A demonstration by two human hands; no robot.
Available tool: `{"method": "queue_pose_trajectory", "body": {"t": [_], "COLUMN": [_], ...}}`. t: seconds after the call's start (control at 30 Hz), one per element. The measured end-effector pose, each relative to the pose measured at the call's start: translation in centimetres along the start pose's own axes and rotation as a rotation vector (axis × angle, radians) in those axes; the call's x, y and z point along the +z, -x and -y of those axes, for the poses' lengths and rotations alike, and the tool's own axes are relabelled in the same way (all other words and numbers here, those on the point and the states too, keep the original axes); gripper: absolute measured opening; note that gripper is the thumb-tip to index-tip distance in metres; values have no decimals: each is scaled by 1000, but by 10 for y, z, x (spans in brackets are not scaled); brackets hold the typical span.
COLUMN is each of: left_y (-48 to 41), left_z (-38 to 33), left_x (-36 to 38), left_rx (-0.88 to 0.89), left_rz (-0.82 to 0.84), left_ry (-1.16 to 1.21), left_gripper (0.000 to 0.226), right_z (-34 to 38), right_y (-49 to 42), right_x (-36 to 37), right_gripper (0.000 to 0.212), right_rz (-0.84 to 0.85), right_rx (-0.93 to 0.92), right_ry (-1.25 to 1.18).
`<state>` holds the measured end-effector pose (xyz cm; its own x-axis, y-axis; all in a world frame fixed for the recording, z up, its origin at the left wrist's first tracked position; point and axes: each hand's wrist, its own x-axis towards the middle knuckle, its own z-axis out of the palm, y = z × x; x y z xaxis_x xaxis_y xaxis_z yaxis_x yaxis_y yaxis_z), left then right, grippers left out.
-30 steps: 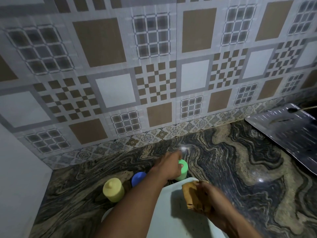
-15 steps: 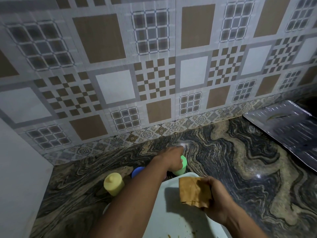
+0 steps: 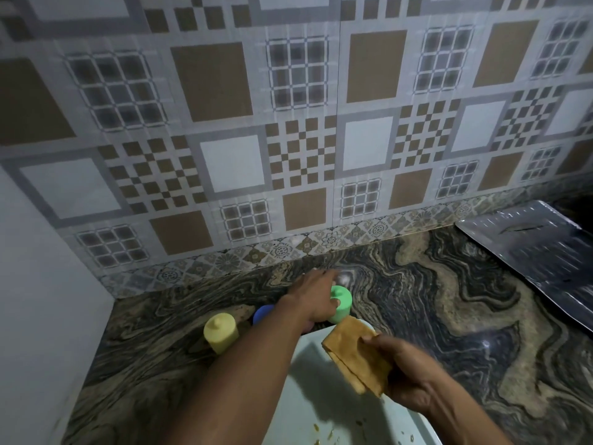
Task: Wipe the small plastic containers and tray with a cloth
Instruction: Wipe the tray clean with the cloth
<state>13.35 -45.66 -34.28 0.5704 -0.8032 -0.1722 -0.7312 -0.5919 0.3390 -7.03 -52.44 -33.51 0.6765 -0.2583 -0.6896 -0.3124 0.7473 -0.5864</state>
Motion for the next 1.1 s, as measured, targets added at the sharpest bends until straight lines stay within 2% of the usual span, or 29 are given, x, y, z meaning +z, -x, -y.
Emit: {"method": "queue_pose_trajectory", "body": {"t": [0.1,0.23,0.33,0.43,0.57,0.63,0.77,0.9,1.03,1.1], "left_y": [19,66,111,157,208,227,245,237,233,232], "left_z": [6,25,45,70,101,113,129,143,156,159], "left_x": [-6,-13,-11,3,34,44,48,48,51,51], "left_rx": [28,39,-69,-218,-486,-636,-775,-825,-833,-839], "left_rz": [-91,-362,-503,-586,-458,-357,-172,-89,-89,-90], "left_ry": [16,99,203,197,268,279,318,545,731,799], "left_gripper": [60,34,15,6,15,23,43,33,24,24], "right_z": [-2,-12,-26,-47,-65,-67,-62,-61,-78,-93], "right_y": [6,13,11,5,6,1,-21,-45,-77,-88], "right_x": [2,11,20,23,37,49,82,121,145,150], "right_gripper": [22,24,23,18,13,20,18,21,19,27], "right_rz": [28,22,28,59,105,142,232,282,248,265], "right_rx": [-21,-37,-18,12,9,5,-108,-369,-713,-844], "right_ry": [-5,45,145,404,821,986,1278,1433,1597,1715]}}
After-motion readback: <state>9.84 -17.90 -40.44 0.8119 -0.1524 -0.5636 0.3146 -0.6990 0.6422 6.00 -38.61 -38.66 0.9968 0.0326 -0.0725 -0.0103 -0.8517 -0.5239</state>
